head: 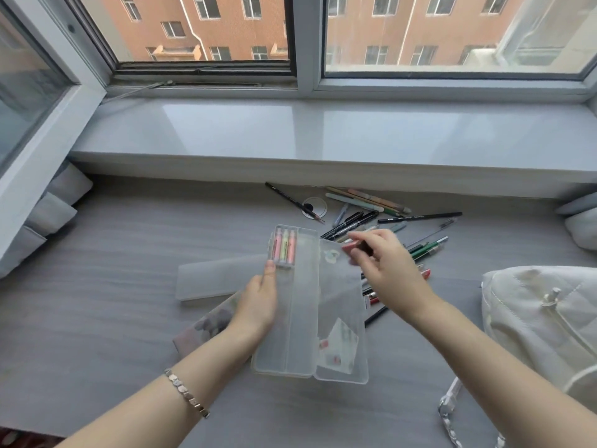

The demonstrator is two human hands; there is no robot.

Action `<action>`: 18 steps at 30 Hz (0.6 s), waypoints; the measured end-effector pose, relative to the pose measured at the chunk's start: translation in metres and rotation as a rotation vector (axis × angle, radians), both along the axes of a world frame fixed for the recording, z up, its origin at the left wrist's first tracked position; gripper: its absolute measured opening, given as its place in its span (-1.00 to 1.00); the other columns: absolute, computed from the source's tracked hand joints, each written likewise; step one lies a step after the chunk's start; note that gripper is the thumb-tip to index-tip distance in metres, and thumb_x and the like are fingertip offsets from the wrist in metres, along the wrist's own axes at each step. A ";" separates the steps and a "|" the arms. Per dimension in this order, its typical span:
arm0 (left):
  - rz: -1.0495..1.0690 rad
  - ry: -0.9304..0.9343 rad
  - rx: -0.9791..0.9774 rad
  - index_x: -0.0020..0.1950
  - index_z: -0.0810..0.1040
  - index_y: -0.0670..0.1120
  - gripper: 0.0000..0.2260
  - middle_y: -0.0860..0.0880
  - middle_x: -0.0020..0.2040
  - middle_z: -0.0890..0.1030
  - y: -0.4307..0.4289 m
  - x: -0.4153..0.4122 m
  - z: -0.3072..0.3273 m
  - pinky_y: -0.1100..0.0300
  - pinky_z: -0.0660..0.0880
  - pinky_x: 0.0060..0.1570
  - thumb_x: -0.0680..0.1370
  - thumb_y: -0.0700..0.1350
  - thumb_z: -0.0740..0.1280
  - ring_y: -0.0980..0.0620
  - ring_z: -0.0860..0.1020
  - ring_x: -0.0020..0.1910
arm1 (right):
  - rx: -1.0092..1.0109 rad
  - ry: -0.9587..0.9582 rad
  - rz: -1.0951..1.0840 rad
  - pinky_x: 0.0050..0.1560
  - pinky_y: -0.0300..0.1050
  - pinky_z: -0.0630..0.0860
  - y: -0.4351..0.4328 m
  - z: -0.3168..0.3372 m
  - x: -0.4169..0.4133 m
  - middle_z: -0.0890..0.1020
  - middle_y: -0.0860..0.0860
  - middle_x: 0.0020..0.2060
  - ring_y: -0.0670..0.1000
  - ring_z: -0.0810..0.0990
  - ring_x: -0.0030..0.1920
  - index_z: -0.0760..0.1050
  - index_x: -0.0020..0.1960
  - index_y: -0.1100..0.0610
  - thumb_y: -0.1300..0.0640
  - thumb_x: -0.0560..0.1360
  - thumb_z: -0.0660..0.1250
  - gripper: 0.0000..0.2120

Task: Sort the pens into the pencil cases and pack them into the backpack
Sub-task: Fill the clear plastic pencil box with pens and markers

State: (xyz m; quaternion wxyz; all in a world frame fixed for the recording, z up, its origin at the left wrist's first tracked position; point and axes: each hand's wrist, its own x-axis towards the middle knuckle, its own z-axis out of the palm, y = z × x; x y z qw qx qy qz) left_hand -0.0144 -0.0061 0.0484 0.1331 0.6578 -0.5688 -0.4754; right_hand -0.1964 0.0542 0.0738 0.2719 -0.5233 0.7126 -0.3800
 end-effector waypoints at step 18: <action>-0.080 0.082 0.018 0.30 0.46 -0.08 -0.45 -0.02 0.21 0.53 0.033 -0.017 -0.004 0.25 0.28 0.15 0.60 0.17 -0.15 0.03 0.45 0.21 | -0.103 0.288 0.169 0.10 -0.27 0.38 0.031 -0.029 0.058 0.52 0.06 0.04 -0.04 0.37 0.07 0.57 0.07 0.09 -0.05 0.35 0.27 -0.64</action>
